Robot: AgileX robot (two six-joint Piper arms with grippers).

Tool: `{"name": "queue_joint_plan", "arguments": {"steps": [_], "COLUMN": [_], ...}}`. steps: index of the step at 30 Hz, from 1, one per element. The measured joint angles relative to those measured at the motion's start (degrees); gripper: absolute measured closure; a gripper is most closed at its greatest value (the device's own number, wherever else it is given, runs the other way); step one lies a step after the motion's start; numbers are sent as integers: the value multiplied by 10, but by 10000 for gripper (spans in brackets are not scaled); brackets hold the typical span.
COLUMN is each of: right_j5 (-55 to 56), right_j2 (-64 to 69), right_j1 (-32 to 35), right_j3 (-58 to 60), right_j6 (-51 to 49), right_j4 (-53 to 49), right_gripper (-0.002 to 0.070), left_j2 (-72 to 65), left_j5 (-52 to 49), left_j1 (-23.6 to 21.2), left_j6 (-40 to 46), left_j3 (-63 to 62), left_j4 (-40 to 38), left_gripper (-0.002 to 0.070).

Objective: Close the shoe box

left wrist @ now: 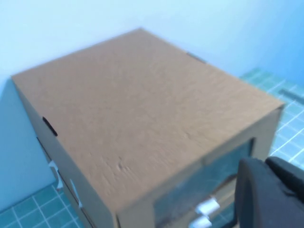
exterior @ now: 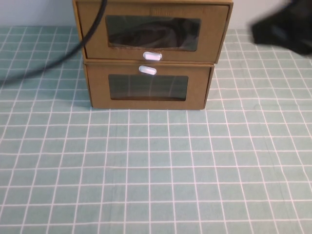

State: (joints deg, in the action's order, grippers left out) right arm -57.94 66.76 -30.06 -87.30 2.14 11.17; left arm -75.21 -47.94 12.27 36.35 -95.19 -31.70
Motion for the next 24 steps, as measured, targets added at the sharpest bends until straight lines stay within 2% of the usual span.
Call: {"name": "queue_joint_plan", "arguments": {"steps": [9, 13, 19, 24], "right_j5": [-5, -1, 100, 191], "right_j2": [-367, -487, -640, -673], "right_j1": [-2, -2, -2, -2], "right_j3": [302, 401, 523, 622], "right_j6": [-77, -97, -101, -100], "right_j4": [-24, -25, -21, -19], "right_gripper": [687, 687, 687, 687], "left_j2": [356, 484, 645, 717], "left_j5": [186, 231, 263, 312], "left_j1": [0, 0, 0, 0], "left_j6": [45, 47, 52, 51], "left_j3": [409, 546, 704, 825], "left_j4": [-60, -69, -72, -72], "left_gripper": [680, 680, 680, 680]}}
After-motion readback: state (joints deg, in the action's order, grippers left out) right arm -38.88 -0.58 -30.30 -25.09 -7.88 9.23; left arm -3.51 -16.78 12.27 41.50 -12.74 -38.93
